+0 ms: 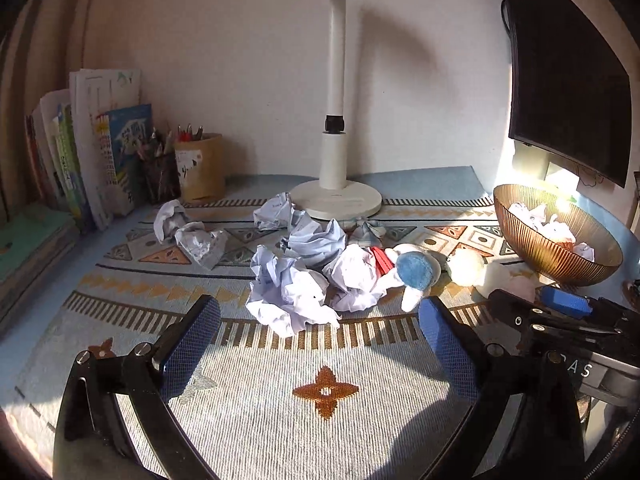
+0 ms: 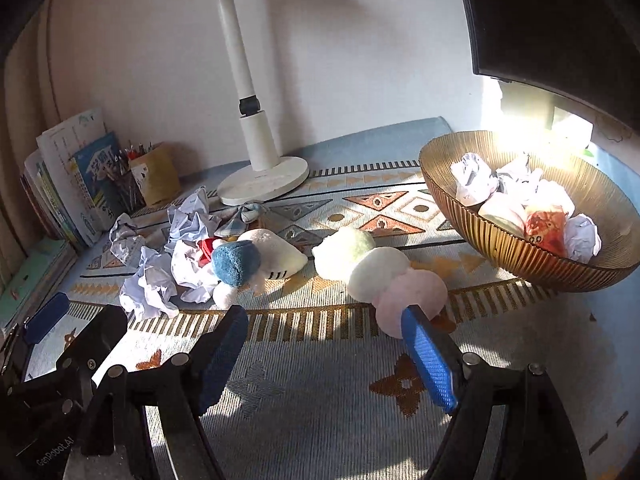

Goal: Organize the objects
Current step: 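Move both open grippers back toward the rug, then grasp a paper ball with left gripper while right grasps the blue-white plush toy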

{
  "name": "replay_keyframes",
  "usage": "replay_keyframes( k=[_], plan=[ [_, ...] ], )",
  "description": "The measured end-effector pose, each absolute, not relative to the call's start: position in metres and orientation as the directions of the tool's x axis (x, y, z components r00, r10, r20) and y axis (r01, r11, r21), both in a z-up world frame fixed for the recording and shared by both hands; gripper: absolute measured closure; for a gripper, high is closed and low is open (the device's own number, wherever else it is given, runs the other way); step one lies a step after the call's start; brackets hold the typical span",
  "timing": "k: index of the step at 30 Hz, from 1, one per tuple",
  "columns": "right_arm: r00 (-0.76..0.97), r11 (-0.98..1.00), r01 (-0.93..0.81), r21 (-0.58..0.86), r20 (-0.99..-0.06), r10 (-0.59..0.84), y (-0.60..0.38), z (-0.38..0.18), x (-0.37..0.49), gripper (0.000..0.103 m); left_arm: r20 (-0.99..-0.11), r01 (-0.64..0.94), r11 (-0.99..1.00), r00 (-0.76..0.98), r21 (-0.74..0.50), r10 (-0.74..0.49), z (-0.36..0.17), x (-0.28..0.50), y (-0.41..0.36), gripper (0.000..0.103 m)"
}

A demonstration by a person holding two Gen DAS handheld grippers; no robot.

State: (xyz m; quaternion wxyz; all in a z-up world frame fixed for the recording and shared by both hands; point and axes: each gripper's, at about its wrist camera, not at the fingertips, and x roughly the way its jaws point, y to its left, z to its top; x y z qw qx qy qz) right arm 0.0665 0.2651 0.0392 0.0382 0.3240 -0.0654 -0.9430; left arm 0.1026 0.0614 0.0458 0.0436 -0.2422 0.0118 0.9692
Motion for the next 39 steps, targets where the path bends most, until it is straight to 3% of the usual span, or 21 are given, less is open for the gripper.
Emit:
replay_keyframes(
  k=[4,8,12,17,22,24,27,30,31,32,34,35,36,39],
  plan=[
    [-0.791,-0.992,0.039,0.121,-0.603,-0.104,0.260,0.040,0.068,0.025,-0.439,-0.098,-0.995,-0.895,0.017,0.081,0.048,0.110,0.063,0.003],
    [-0.780,-0.992,0.047,0.114,-0.616,-0.108,0.257,0.038,0.066,0.025,-0.454,-0.102,-0.993,-0.883,-0.065,0.120,0.051,0.105,0.049,0.003],
    [-0.764,-0.990,0.050,0.132,-0.633,-0.123,0.259,0.036,0.062,0.025,-0.511,-0.057,-0.976,-0.845,-0.212,0.160,0.047,0.090,0.020,0.003],
    [-0.621,-0.961,0.207,0.184,-0.734,-0.274,0.241,0.028,0.031,0.025,-0.637,-0.008,-0.949,-0.740,-0.315,0.217,0.037,0.054,-0.006,0.003],
    [-0.628,-0.956,0.285,0.064,-0.741,-0.237,0.203,0.050,0.001,0.025,-0.744,-0.031,-0.967,-0.632,-0.255,0.216,0.024,0.007,-0.006,0.003],
    [-0.631,-0.954,0.300,0.023,-0.745,-0.216,0.195,0.050,-0.010,0.025,-0.754,-0.046,-0.953,-0.601,-0.299,0.265,0.018,-0.005,-0.005,0.003],
    [-0.593,-0.952,0.299,0.063,-0.770,-0.237,0.200,0.039,-0.025,0.025,-0.751,-0.073,-0.930,-0.569,-0.360,0.335,0.012,-0.015,0.000,0.003],
    [-0.543,-0.945,0.292,0.145,-0.789,-0.289,0.209,0.021,-0.041,0.025,-0.763,-0.057,-0.943,-0.574,-0.327,0.299,0.004,-0.021,0.007,0.006],
    [-0.533,-0.942,0.290,0.172,-0.788,-0.308,0.211,0.017,-0.044,0.029,-0.766,-0.050,-0.949,-0.577,-0.312,0.282,0.004,-0.022,0.008,0.011],
    [-0.538,-0.942,0.285,0.179,-0.783,-0.312,0.213,0.015,-0.044,0.036,-0.760,-0.059,-0.948,-0.583,-0.313,0.288,0.004,-0.021,0.008,0.025],
    [-0.549,-0.938,0.298,0.179,-0.771,-0.322,0.215,0.017,-0.037,0.068,-0.751,-0.083,-0.939,-0.578,-0.334,0.318,0.004,-0.020,0.007,0.036],
    [-0.553,-0.932,0.314,0.180,-0.764,-0.333,0.217,0.019,-0.032,0.082,-0.752,-0.095,-0.936,-0.571,-0.338,0.329,0.004,-0.020,0.007,0.046],
    [-0.566,-0.933,0.319,0.167,-0.756,-0.328,0.218,0.022,-0.026,0.088,-0.752,-0.104,-0.935,-0.568,-0.338,0.335,0.003,-0.020,0.007,0.047],
    [-0.596,-0.935,0.327,0.139,-0.737,-0.318,0.226,0.030,-0.006,0.088,-0.733,-0.114,-0.928,-0.581,-0.356,0.353,0.007,-0.018,0.004,0.053]
  ],
)
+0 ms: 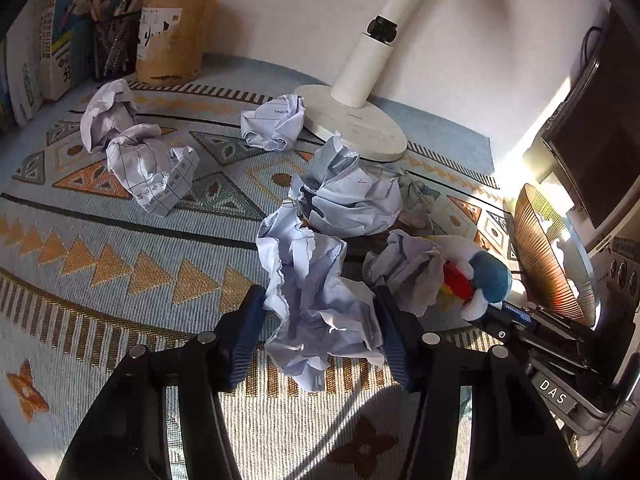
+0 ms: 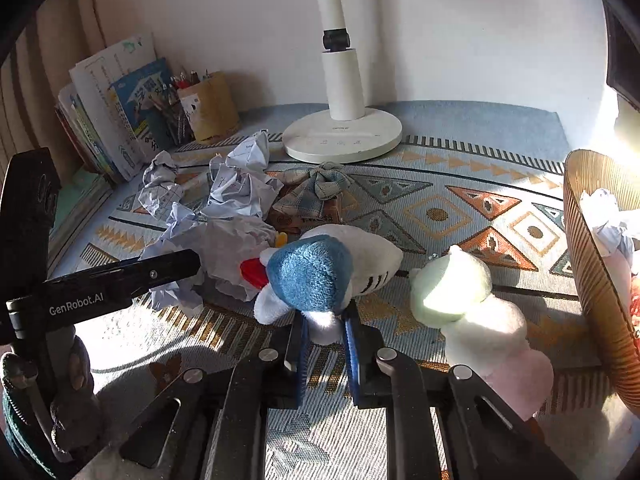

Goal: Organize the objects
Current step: 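Grasp a paper ball with left gripper while right grasps the blue-white plush toy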

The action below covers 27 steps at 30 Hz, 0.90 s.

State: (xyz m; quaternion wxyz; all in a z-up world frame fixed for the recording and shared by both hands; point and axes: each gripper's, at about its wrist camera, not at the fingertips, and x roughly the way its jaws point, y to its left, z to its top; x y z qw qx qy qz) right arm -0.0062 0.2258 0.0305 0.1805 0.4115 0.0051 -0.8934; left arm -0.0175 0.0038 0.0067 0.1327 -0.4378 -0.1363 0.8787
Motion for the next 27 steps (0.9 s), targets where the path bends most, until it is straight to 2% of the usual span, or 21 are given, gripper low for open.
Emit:
replay_keyframes(
  k=[3,6,9,11,12,14,15,16,20,27],
  plan=[
    [-0.583,-0.917,0.390,0.080,-0.749,-0.314,0.229,0.036,0.020,0.088,-0.736,-0.085,-0.941,-0.602,-0.327,0.310,0.010,-0.010,-0.001,0.053],
    [-0.550,-0.921,0.390,0.011,-0.799,-0.243,0.242,0.029,0.044,0.087,-0.724,-0.070,-0.948,-0.629,-0.310,0.284,0.013,0.003,-0.009,0.053],
    [-0.515,-0.953,0.303,0.027,-0.836,-0.188,0.268,0.024,0.056,0.082,-0.702,-0.063,-0.944,-0.652,-0.324,0.285,0.016,0.011,-0.015,0.053],
    [-0.515,-0.963,0.253,0.090,-0.831,-0.212,0.283,0.028,0.062,0.078,-0.677,-0.056,-0.946,-0.686,-0.318,0.268,0.020,0.017,-0.017,0.053],
    [-0.526,-0.963,0.241,0.124,-0.817,-0.237,0.286,0.032,0.065,0.073,-0.663,-0.053,-0.950,-0.704,-0.309,0.255,0.022,0.020,-0.016,0.053],
    [-0.561,-0.957,0.223,0.187,-0.778,-0.283,0.286,0.042,0.068,0.055,-0.631,-0.066,-0.953,-0.735,-0.295,0.246,0.027,0.027,-0.014,0.053],
    [-0.583,-0.954,0.218,0.205,-0.757,-0.296,0.283,0.046,0.069,0.040,-0.614,-0.079,-0.953,-0.748,-0.294,0.251,0.029,0.030,-0.013,0.053],
    [-0.614,-0.954,0.219,0.206,-0.730,-0.299,0.276,0.051,0.068,0.037,-0.603,-0.089,-0.953,-0.756,-0.291,0.255,0.031,0.034,-0.012,0.053],
    [-0.661,-0.980,0.183,0.080,-0.728,-0.183,0.247,0.046,0.049,0.037,-0.599,-0.109,-0.947,-0.751,-0.303,0.278,0.030,0.033,-0.013,0.053],
    [-0.636,-0.983,0.165,0.077,-0.754,-0.166,0.239,0.021,0.030,0.038,-0.589,-0.122,-0.952,-0.761,-0.280,0.271,0.031,0.037,-0.008,0.053]
  ],
)
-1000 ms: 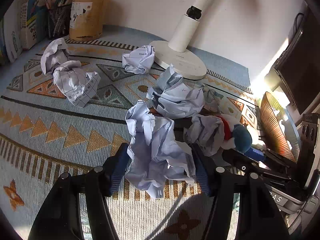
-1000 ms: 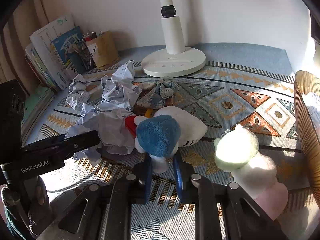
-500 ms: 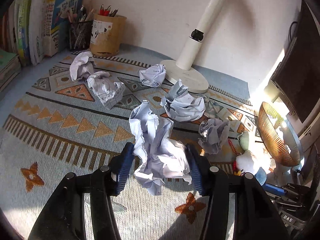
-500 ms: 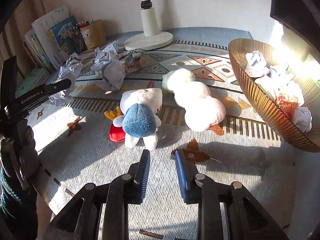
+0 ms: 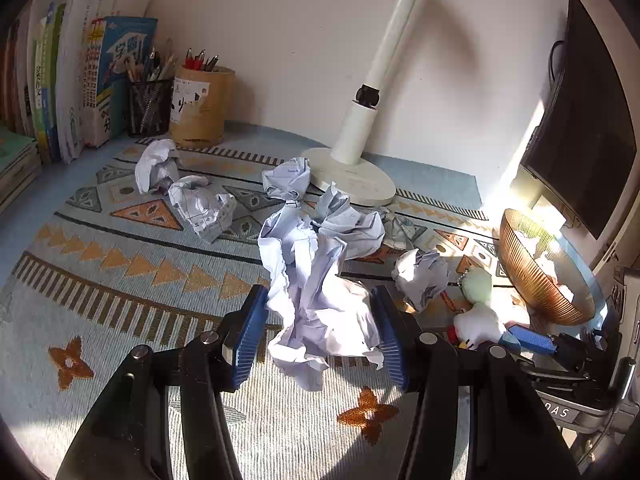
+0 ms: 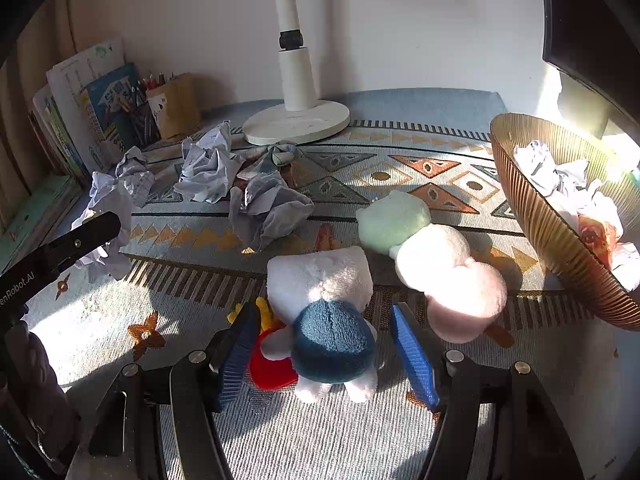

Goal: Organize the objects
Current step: 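Grasp a paper ball with left gripper while right grasps the blue-white plush toy, then carry paper ball and plush toy over the bowl and open both grippers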

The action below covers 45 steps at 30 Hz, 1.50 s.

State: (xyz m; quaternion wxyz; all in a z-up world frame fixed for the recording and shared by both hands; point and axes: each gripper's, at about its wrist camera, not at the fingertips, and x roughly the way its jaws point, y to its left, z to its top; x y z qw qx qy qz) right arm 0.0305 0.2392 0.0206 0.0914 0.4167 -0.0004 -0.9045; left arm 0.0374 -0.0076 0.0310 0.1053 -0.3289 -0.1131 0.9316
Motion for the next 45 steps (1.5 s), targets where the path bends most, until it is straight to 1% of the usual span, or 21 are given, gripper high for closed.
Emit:
replay_keyframes(
  k=[2,3,4,8,11,13,15,17,18,19,22,24,26,28,32,34,36,38,41,43,45],
  plan=[
    [-0.641,-0.983,0.164,0.088,-0.747,-0.174,0.242,0.022,0.030,0.047,-0.593,-0.127,-0.956,-0.760,-0.265,0.265,0.031,0.037,-0.005,0.053],
    [-0.643,-0.981,0.170,0.094,-0.744,-0.183,0.243,0.022,0.030,0.055,-0.596,-0.132,-0.957,-0.758,-0.260,0.266,0.031,0.037,-0.003,0.053],
    [-0.641,-0.981,0.171,0.094,-0.745,-0.183,0.242,0.022,0.030,0.058,-0.598,-0.136,-0.958,-0.756,-0.254,0.266,0.031,0.037,-0.002,0.053],
    [-0.659,-0.978,0.170,0.118,-0.725,-0.202,0.241,0.030,0.032,0.058,-0.598,-0.143,-0.961,-0.758,-0.237,0.260,0.031,0.038,0.002,0.053],
    [-0.648,-0.984,0.154,0.084,-0.744,-0.165,0.237,0.024,0.027,0.058,-0.602,-0.145,-0.963,-0.757,-0.228,0.256,0.031,0.038,0.004,0.053],
    [-0.609,-0.981,0.157,0.115,-0.771,-0.188,0.240,0.017,0.022,0.056,-0.605,-0.144,-0.964,-0.754,-0.225,0.254,0.030,0.038,0.005,0.053],
    [-0.615,-0.978,0.150,0.144,-0.761,-0.206,0.245,0.018,0.022,0.053,-0.607,-0.144,-0.963,-0.753,-0.226,0.255,0.030,0.038,0.005,0.053],
    [-0.608,-0.977,0.145,0.157,-0.765,-0.213,0.246,0.015,0.019,0.053,-0.608,-0.144,-0.963,-0.751,-0.228,0.256,0.030,0.037,0.004,0.053],
    [-0.609,-0.975,0.156,0.156,-0.762,-0.219,0.245,0.016,0.020,0.060,-0.608,-0.145,-0.962,-0.750,-0.230,0.258,0.029,0.037,0.005,0.053],
    [-0.619,-0.976,0.164,0.146,-0.755,-0.217,0.243,0.017,0.022,0.064,-0.608,-0.146,-0.962,-0.751,-0.230,0.259,0.029,0.038,0.005,0.053],
    [-0.661,-0.973,0.192,0.131,-0.715,-0.227,0.239,0.028,0.034,0.066,-0.611,-0.158,-0.960,-0.745,-0.229,0.268,0.029,0.037,0.007,0.053],
    [-0.680,-0.967,0.181,0.177,-0.688,-0.253,0.249,0.038,0.045,0.066,-0.630,-0.155,-0.965,-0.733,-0.213,0.257,0.029,0.035,0.012,0.053],
    [-0.706,-0.963,0.158,0.217,-0.657,-0.264,0.266,0.052,0.056,0.066,-0.635,-0.186,-0.961,-0.722,-0.204,0.275,0.032,0.037,0.020,0.053],
    [-0.753,-0.969,0.120,0.216,-0.616,-0.231,0.288,0.076,0.070,0.066,-0.629,-0.223,-0.944,-0.705,-0.243,0.329,0.041,0.040,0.032,0.053],
    [-0.869,-0.978,0.004,0.210,-0.483,-0.107,0.344,0.138,0.096,0.066,-0.542,-0.349,-0.886,-0.701,-0.305,0.463,0.083,0.042,0.076,0.053],
    [-0.909,-0.976,-0.085,0.202,-0.417,-0.007,0.370,0.164,0.105,0.066,-0.505,-0.423,-0.854,-0.689,-0.303,0.520,0.105,0.038,0.106,0.053],
    [-0.920,-0.965,-0.178,0.192,-0.380,0.094,0.391,0.179,0.107,0.066,-0.484,-0.488,-0.826,-0.671,-0.281,0.561,0.124,0.030,0.141,0.053],
    [-0.909,-0.949,-0.250,0.194,-0.385,0.161,0.408,0.185,0.102,0.066,-0.474,-0.537,-0.799,-0.648,-0.272,0.596,0.134,0.018,0.175,0.053],
    [-0.890,-0.925,-0.294,0.240,-0.423,0.173,0.431,0.178,0.087,0.066,-0.477,-0.584,-0.762,-0.604,-0.279,0.638,0.135,0.002,0.218,0.053],
    [-0.871,-0.917,-0.309,0.250,-0.461,0.168,0.440,0.170,0.074,0.064,-0.478,-0.600,-0.751,-0.593,-0.274,0.648,0.132,-0.007,0.241,0.053],
    [-0.852,-0.910,-0.312,0.272,-0.504,0.142,0.449,0.159,0.062,0.059,-0.468,-0.598,-0.750,-0.596,-0.283,0.653,0.126,-0.015,0.258,0.042]
  ],
)
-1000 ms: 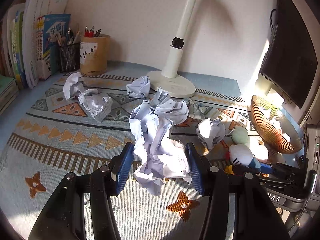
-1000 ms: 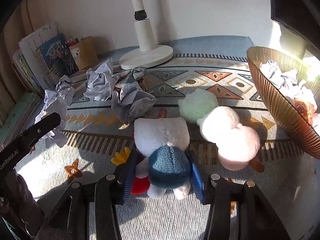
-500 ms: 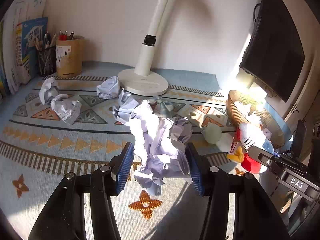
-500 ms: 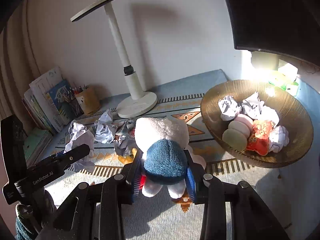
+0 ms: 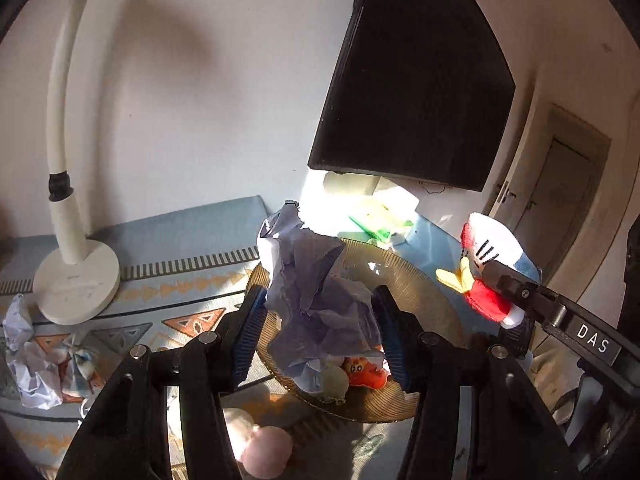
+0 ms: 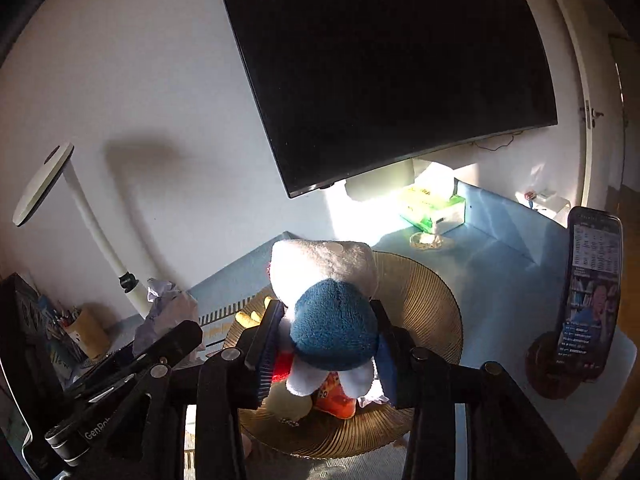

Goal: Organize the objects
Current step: 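Carry paper ball and plush toy over the bowl and open both grippers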

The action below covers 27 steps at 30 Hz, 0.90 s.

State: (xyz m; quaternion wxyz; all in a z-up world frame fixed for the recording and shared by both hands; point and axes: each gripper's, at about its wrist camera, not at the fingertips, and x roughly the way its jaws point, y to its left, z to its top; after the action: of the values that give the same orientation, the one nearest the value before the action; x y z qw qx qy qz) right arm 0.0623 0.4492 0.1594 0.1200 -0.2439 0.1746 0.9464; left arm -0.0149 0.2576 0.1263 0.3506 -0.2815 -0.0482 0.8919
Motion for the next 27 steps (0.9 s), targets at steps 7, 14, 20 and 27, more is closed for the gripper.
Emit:
replay_keyframes(
  k=[7,14,20,27],
  plan=[
    [-0.842,-0.910,-0.308,0.276,-0.525,0.126,0.452,0.146,0.074,0.058,-0.503,-0.579,-0.762,-0.585,-0.291,0.636,0.113,-0.012,0.250,0.012],
    [-0.879,-0.958,-0.159,0.239,-0.476,0.027,0.389,0.161,0.078,0.058,-0.454,-0.445,-0.837,-0.704,-0.317,0.546,0.122,0.025,0.154,0.012],
    [-0.856,-0.974,-0.019,0.227,-0.507,-0.102,0.322,0.139,0.067,0.045,-0.457,-0.219,-0.946,-0.835,-0.238,0.308,0.114,0.052,0.058,0.012],
    [-0.798,-0.975,0.068,0.210,-0.576,-0.180,0.266,0.076,0.047,0.045,-0.553,-0.092,-0.978,-0.813,-0.185,0.182,0.062,0.050,0.011,0.012]
  ],
)
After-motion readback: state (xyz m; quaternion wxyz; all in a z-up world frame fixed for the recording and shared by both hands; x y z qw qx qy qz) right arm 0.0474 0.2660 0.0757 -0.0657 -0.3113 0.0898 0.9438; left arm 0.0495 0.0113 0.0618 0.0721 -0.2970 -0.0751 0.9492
